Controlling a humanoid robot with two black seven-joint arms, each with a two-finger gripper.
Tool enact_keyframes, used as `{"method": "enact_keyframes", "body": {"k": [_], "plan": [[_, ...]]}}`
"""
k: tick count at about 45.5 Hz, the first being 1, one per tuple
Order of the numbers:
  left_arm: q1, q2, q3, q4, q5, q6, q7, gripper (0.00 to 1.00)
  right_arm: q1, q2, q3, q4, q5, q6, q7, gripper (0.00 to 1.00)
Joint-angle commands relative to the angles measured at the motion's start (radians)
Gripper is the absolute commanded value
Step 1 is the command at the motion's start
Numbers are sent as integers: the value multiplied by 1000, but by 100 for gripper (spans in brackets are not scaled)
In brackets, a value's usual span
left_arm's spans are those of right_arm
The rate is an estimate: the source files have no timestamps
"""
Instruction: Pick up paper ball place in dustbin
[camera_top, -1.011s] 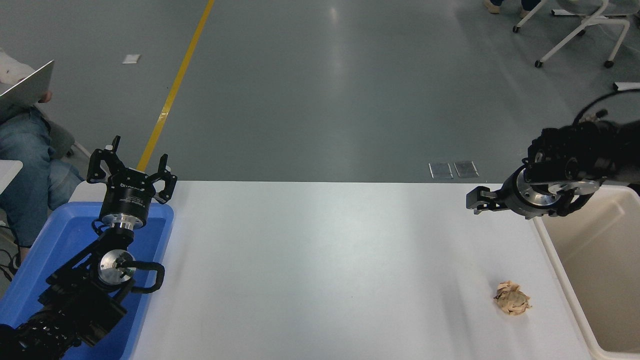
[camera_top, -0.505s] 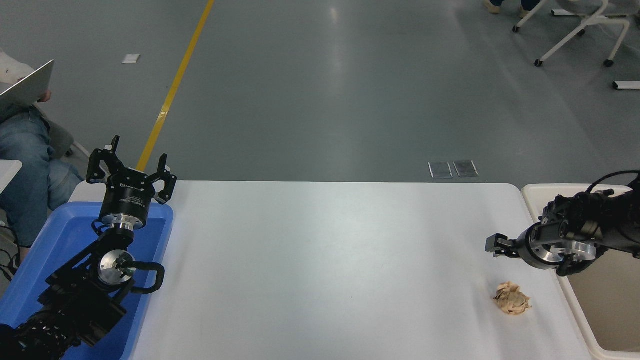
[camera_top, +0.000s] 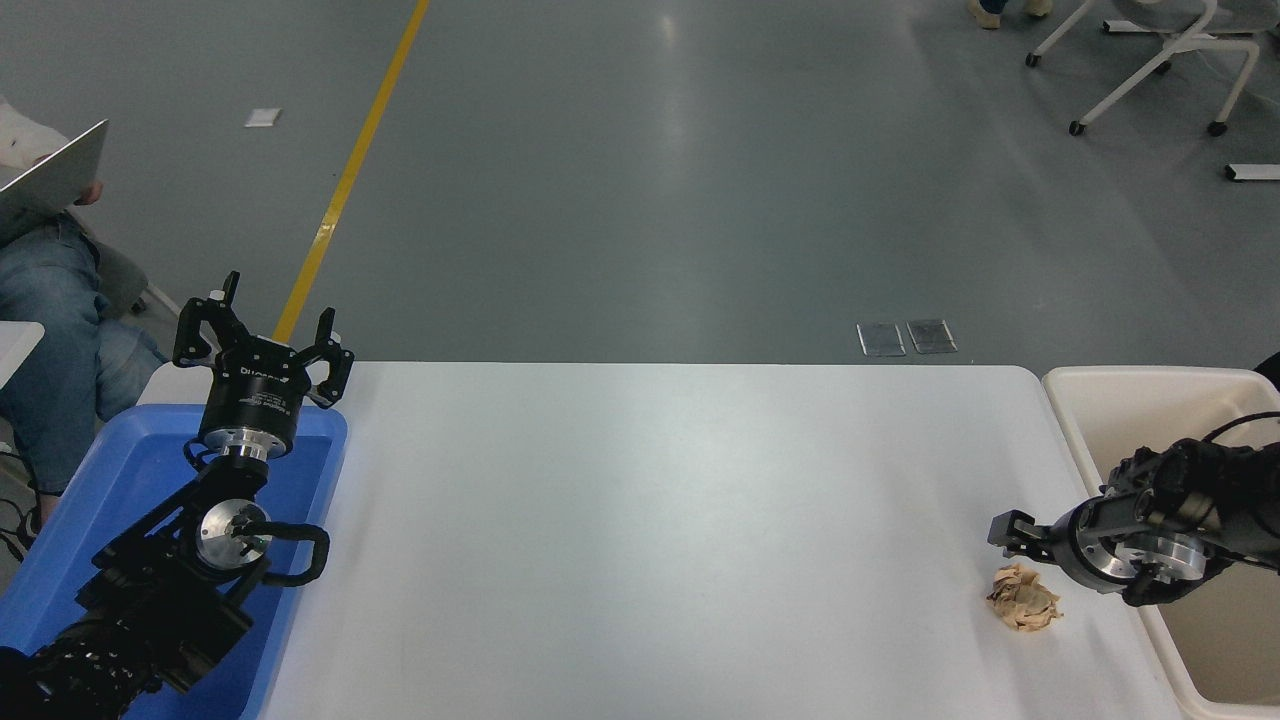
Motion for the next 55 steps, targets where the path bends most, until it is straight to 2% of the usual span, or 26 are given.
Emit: {"method": "enact_keyframes", "body": {"k": [1,21,25,27,30,31,34,35,37,42,55], "plan": [[1,0,0,1,0,0,0,99,-32,-13,48,0,1,-1,0,100],[1,0,0,-1,0,0,0,99,-45,-12,59,10,-2,-4,1,100],[-1,0,0,-1,0,0,0,99,-55,-10,57,10,-19,-26,3,97],[1,0,0,-1,0,0,0,99,-60,-7,57,10,-21,-41,5,91],[1,0,0,1,0,0,0,99,-65,-6,57,13,-21,-49,5,74],[-1,0,0,1,0,-1,0,99,-65,-6,56,16,-22,-49,5,64],[1,0,0,-1,0,-1,0,99,-65,-6,53,19,-31,-49,5,25],[1,1,0,-1,0,-1,0,99,-65,-6,51,20,-40,-49,5,16],[1,0,0,-1,0,-1,0,99,-63,-9,51,33,-63,-49,5,8],[1,0,0,-1,0,-1,0,99,-55,-13,53,50,-106,-49,6,0],[1,1,0,-1,0,-1,0,99,47,-38,28,97,-116,-46,8,0]]}}
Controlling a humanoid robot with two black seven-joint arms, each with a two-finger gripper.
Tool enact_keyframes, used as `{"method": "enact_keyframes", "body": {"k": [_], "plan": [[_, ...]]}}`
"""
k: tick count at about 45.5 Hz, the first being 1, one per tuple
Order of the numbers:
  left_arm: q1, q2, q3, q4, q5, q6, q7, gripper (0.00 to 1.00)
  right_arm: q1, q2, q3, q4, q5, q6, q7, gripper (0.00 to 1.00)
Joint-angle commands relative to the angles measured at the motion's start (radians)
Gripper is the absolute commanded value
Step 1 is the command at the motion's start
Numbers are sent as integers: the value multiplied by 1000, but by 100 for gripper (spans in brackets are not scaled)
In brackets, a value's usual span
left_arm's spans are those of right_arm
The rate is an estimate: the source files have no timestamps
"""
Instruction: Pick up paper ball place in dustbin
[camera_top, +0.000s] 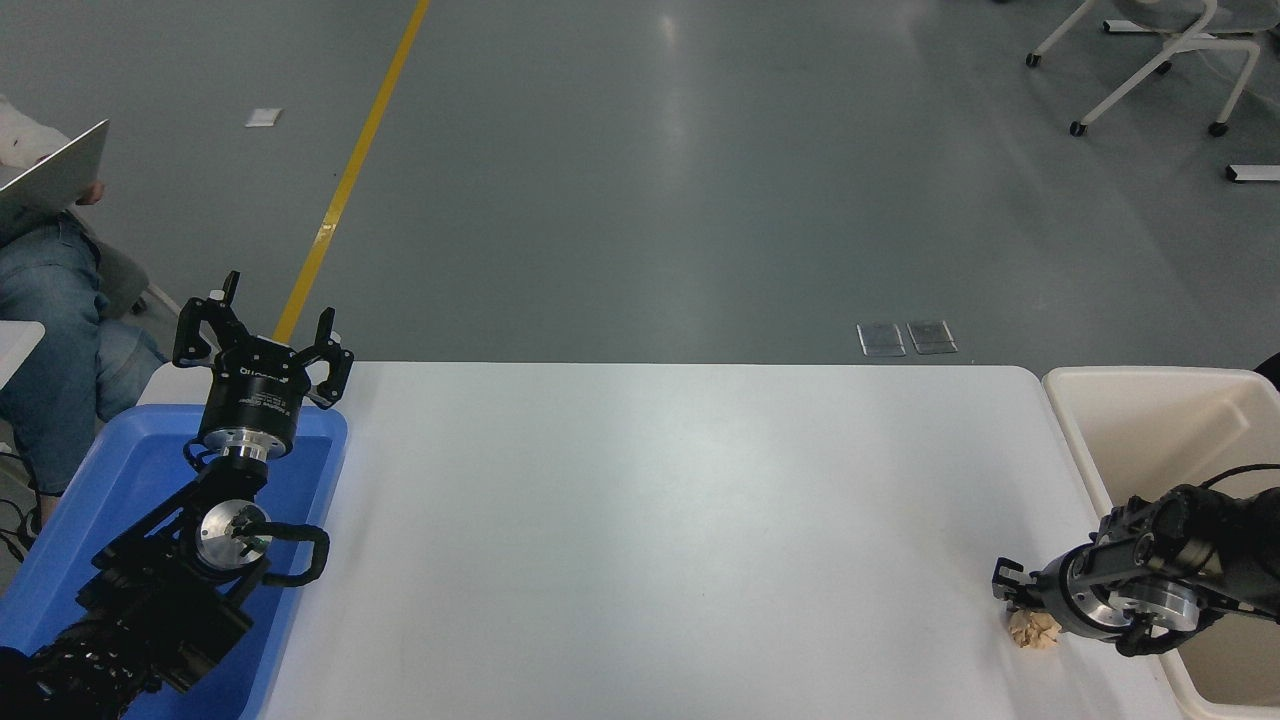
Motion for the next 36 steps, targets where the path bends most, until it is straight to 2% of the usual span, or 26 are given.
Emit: {"method": "enact_keyframes", "body": {"k": [1,18,28,36], "plan": [[-1,1,0,0,0,0,0,99,95,-19,-19,54,-19,1,1,0],[1,1,0,1,0,0,0,99,491,-39,-33,264,-16,77,1,0],[-1,1,0,1,0,0,0,99,695,-57,-30,292,-13,184,-1,0],[1,1,0,1,0,0,0,99,836,-92,-31,287,-15,193,-1,0]]}}
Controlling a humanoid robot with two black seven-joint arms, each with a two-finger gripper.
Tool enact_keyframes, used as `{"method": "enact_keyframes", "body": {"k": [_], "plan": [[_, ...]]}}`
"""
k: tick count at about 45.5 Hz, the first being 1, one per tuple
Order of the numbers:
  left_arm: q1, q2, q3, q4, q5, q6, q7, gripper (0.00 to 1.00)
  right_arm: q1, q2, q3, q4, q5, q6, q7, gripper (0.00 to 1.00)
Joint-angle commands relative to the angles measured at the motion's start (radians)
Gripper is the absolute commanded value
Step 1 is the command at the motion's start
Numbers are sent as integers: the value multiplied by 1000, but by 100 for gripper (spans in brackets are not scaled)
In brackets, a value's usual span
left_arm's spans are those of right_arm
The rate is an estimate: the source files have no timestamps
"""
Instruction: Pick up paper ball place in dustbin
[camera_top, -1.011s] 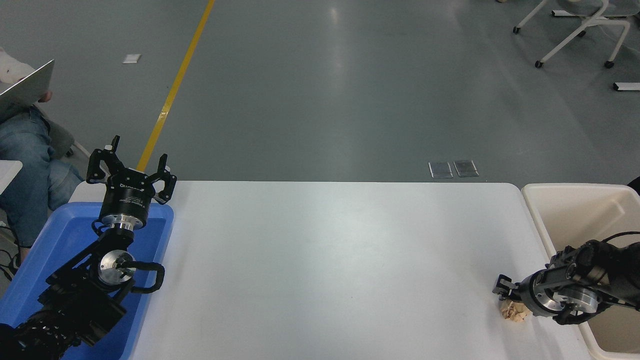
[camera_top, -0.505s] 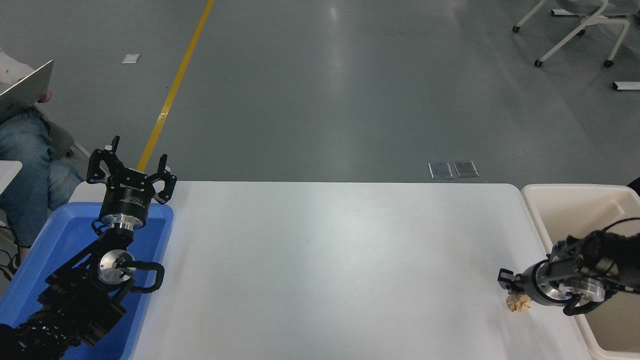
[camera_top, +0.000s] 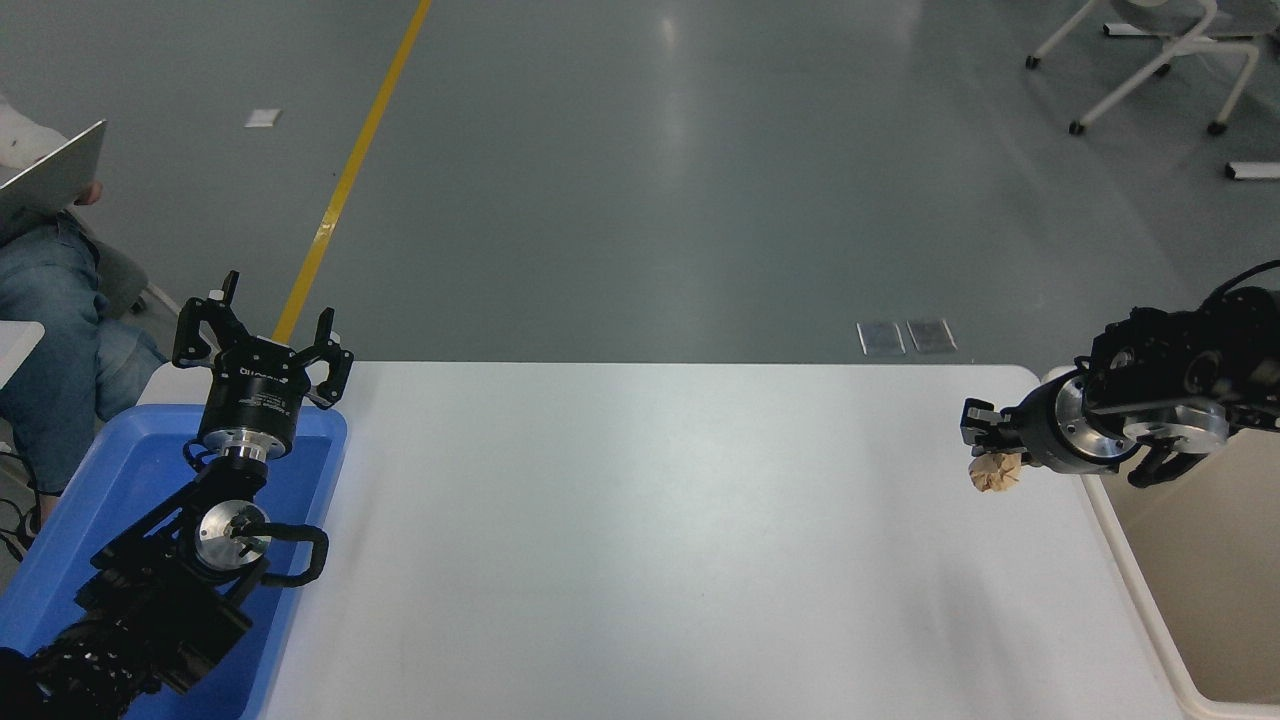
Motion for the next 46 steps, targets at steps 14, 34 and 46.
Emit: {"method": "enact_keyframes", "body": {"k": [14,34,46], "plan": [[1,-1,0,-1,0,0,0,99,249,-84,-3,22,1,74,1,0],[0,0,0,-1,0,0,0,99,60,-117,0,-217,16,39,-2,0],[-1,-1,0,-1,0,0,0,99,-391,-114,62,-783,155,10,-2,0]]}}
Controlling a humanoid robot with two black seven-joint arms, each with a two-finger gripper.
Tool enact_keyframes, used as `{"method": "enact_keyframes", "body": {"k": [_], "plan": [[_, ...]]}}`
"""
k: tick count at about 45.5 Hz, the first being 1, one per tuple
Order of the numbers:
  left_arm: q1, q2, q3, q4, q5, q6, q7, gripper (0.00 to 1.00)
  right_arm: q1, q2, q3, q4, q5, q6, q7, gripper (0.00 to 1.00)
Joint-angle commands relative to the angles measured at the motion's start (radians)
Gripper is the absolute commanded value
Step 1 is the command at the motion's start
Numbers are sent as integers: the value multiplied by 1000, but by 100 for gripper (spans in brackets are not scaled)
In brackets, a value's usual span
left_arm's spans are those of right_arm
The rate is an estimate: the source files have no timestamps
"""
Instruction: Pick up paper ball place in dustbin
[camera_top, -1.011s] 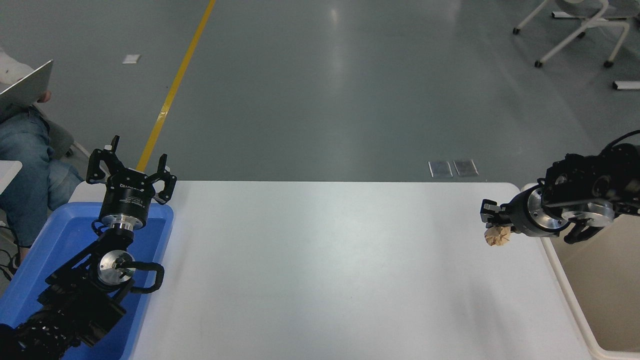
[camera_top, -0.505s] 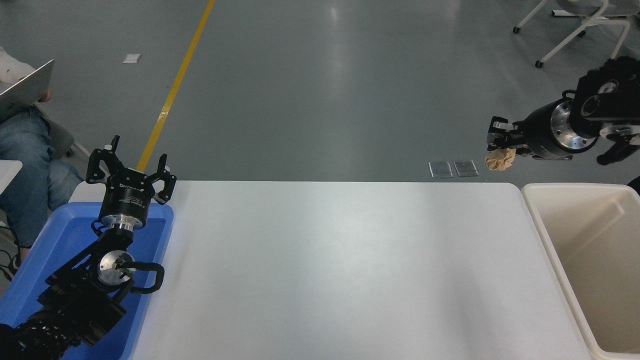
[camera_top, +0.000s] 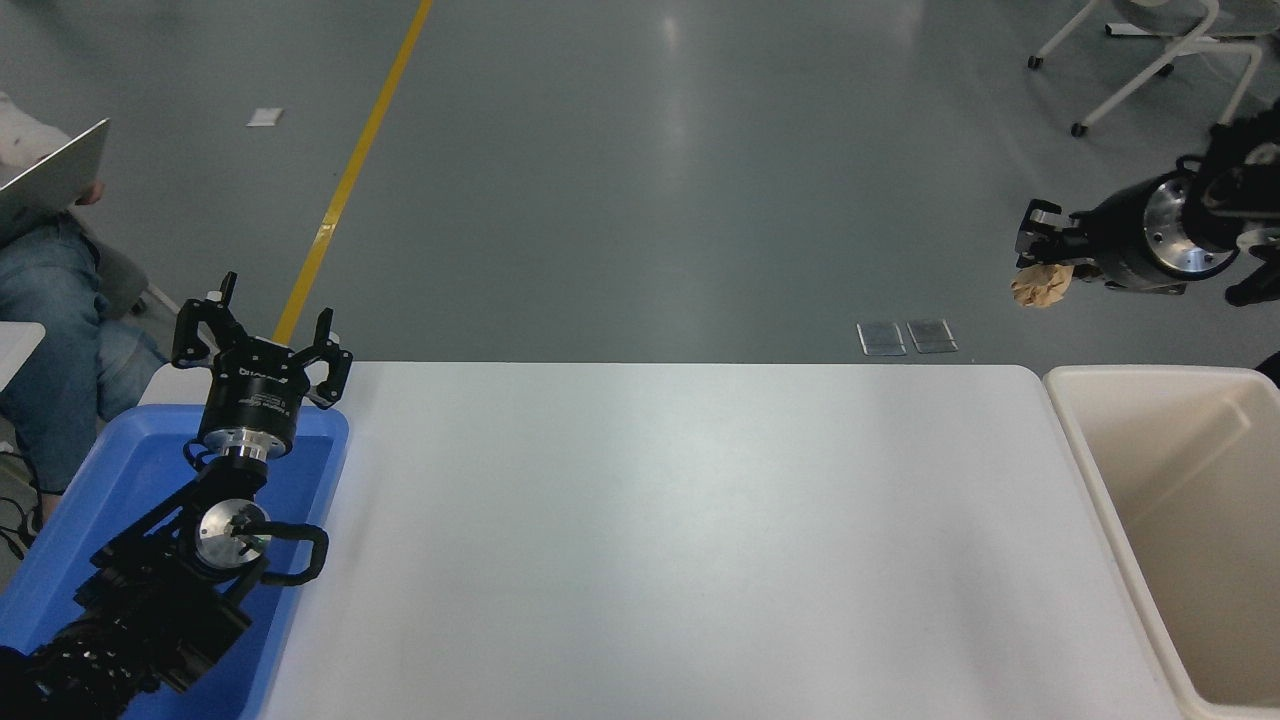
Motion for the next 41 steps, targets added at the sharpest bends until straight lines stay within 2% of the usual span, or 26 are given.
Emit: {"method": "enact_keyframes", "body": {"k": [1,6,20,41], "plan": [[-1,0,0,0,0,0,0,99,-375,-1,65,-469,124,-37,0,0],[-1,0,0,0,0,0,0,99,-530,-1,157,-595,151,-70,-3,0],[1,0,0,0,0,0,0,99,-784,-3,297,-748,155,-238,-6,0],[1,0,0,1,0,0,0,99,-1032,0,482,-808,191,-293,-5,0]]}}
